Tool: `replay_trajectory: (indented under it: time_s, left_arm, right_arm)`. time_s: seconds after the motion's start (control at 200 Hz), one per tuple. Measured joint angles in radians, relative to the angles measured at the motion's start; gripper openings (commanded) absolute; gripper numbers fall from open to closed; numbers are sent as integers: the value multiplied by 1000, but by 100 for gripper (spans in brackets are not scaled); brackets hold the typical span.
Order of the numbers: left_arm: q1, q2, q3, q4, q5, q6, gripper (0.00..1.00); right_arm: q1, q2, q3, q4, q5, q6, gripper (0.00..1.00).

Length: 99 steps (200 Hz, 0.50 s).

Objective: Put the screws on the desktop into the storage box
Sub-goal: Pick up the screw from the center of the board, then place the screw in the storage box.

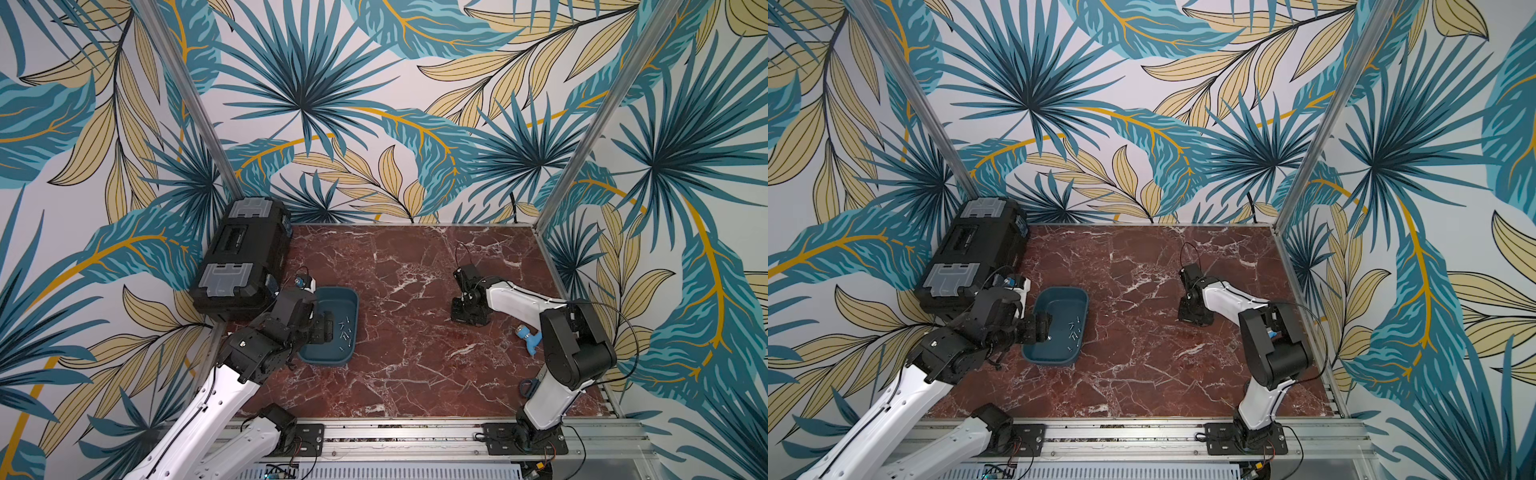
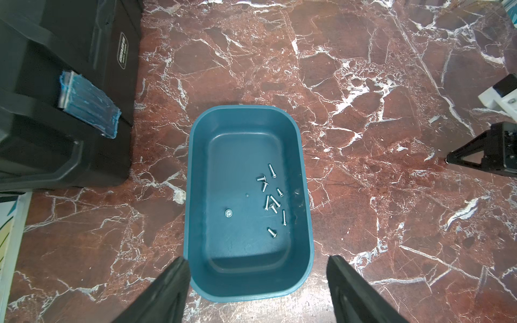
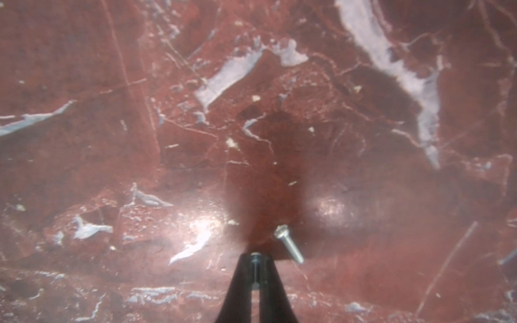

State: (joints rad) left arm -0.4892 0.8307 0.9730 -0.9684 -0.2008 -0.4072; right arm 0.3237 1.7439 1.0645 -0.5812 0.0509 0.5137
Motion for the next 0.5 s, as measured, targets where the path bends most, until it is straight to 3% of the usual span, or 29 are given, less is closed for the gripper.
replay_trajectory:
  time_s: [0.165, 0.301, 0.496]
  left_arm:
    - [0, 0, 0, 0, -1, 0, 82]
    - [0, 0, 0, 0, -3, 0, 82]
    - [0, -1, 0, 0, -13, -1, 82]
  right_arm:
    - [66, -91, -4, 35, -88, -2, 0]
    - [198, -176, -18, 178, -208, 61, 0]
    - [461, -61, 129, 329, -261, 130, 0]
